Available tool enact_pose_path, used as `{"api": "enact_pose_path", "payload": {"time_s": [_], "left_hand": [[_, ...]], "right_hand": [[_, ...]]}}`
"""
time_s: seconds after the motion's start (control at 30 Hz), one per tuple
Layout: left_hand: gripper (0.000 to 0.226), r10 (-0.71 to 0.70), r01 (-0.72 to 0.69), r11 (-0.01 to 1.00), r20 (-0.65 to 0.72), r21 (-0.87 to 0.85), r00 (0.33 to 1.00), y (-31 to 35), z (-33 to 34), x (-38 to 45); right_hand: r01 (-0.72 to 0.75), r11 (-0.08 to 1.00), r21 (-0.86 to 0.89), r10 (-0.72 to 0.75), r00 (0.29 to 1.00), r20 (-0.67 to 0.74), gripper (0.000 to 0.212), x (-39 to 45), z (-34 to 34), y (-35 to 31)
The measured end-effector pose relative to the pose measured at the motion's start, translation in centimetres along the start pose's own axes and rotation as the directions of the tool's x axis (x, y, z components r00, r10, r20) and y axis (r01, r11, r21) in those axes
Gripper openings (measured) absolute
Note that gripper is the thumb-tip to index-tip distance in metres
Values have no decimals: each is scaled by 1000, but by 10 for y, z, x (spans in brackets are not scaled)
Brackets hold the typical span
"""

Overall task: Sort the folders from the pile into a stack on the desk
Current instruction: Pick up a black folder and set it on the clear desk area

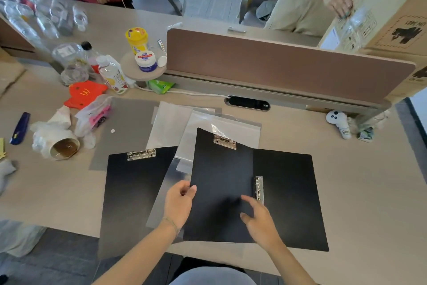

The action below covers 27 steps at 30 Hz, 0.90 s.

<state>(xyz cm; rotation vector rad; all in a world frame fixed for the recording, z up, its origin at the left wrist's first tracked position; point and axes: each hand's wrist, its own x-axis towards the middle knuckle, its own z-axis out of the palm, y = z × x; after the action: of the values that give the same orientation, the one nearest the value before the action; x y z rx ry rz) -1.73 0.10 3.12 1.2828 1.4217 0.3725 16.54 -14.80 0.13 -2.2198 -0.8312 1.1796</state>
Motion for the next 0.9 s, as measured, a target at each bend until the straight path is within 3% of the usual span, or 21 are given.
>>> {"api": "enact_pose_path", "payload": {"time_s": [0.17, 0.27, 0.4, 0.6, 0.73, 0.9], "left_hand": [[18, 143, -141, 989, 54, -32, 988, 25, -2, -14], [26, 196, -196, 981, 119, -12, 973, 29, 11, -23], [30, 258, -265, 964, 204, 8, 945, 40, 32, -46], [35, 339, -318, 941, 301, -118, 891, 54, 69, -65], [35, 294, -301, 953, 358, -35, 886, 56, 95, -65], [44, 111, -192, 970, 437, 145, 892, 42, 143, -55]], "right_hand": [[179, 983, -31, -181, 973, -140, 42, -14, -19, -57], [220, 975, -19, -219, 952, -213, 12, -24, -32, -88], [204, 973, -106, -225, 939, -259, 35, -27, -51, -117], [168, 963, -212, -228, 926, -300, 33, -17, -79, -109], [188, 958, -218, -250, 917, -311, 33, -24, -102, -90], [173, 947, -270, -257, 913, -317, 34, -32, -139, -56]]}}
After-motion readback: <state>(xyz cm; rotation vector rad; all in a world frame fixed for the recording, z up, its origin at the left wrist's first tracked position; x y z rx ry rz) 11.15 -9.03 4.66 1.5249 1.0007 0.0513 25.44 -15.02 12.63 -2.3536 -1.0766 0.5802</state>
